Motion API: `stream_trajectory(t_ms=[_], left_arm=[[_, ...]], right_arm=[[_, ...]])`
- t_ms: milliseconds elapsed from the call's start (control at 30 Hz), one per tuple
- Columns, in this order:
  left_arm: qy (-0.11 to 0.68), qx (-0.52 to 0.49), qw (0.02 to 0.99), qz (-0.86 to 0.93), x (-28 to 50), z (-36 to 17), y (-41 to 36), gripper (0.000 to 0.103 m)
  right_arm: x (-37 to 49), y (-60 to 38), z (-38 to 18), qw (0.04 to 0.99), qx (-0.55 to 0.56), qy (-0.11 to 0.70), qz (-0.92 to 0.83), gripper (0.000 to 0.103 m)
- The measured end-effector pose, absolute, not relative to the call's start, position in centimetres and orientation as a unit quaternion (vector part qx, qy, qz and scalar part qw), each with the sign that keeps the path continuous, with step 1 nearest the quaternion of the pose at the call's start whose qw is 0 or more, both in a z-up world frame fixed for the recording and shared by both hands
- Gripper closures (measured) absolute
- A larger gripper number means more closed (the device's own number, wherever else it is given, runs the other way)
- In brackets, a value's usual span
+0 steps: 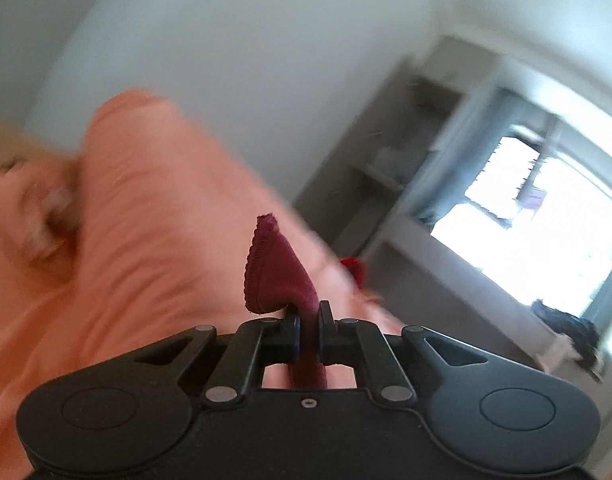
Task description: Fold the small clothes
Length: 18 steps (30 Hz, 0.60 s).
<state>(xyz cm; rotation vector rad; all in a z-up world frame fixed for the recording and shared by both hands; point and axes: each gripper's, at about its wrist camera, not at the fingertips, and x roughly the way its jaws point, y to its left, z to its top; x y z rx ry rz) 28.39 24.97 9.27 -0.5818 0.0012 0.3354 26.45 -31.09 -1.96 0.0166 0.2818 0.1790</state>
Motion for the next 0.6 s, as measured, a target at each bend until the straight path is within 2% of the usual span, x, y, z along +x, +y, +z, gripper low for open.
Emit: stream_trajectory(t_ms=[333, 600], left_arm=[[-0.047, -0.143, 0.988, -0.041, 30.8, 17.6, 12.5, 0.095], [-0.035, -0.059, 0.979, -0.189, 31.2, 18.3, -1.5, 0.095]], right_arm=[[26.3, -32.1, -0.8, 0.989, 0.015, 0.12, 0.083, 0.0], [26.2, -33.5, 0.6, 0.992, -0.008, 0.122, 0.032, 0.0]])
